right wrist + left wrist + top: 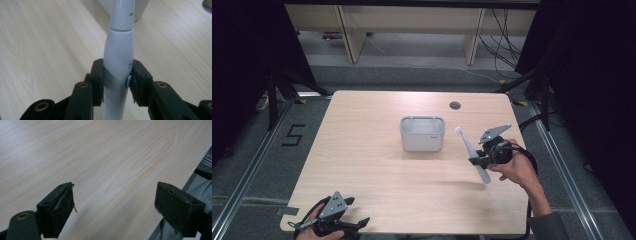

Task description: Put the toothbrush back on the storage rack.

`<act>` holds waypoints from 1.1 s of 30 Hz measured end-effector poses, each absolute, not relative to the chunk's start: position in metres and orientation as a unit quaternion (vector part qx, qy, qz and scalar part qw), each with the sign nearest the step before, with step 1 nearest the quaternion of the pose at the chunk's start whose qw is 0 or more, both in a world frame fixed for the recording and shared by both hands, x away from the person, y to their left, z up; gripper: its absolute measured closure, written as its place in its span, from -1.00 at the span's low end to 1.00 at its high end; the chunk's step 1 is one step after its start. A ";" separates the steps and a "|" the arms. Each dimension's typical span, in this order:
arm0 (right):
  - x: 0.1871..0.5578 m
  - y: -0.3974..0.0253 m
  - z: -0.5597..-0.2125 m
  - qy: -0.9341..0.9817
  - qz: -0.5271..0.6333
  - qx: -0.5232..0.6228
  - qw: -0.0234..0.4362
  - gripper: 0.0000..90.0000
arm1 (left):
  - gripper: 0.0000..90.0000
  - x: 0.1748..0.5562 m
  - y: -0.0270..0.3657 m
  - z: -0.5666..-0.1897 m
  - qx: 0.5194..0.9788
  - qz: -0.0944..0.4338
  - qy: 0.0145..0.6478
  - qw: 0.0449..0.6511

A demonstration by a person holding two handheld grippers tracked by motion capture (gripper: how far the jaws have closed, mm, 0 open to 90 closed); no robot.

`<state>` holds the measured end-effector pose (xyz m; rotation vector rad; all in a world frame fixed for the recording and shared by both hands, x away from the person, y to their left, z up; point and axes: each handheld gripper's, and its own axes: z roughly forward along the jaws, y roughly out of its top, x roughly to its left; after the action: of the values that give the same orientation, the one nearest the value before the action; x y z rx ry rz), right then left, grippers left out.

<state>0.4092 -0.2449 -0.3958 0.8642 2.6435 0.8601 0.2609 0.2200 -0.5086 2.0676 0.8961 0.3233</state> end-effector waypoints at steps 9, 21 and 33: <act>0.410 -0.244 -0.396 0.874 0.355 0.306 0.131 0.49 | -0.66 0.262 0.223 -0.507 0.833 0.136 0.351 0.405; 0.414 -0.233 -0.400 0.838 0.425 0.297 0.169 0.49 | -0.66 0.262 0.223 -0.507 0.832 0.138 0.351 0.408; 0.418 -0.232 -0.397 0.809 0.472 0.294 0.190 0.49 | -0.67 0.262 0.223 -0.507 0.832 0.138 0.351 0.408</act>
<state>0.4180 -0.2319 -0.3966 0.8255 2.2744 1.3269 0.2617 0.2229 -0.5069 2.0961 0.8841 0.3490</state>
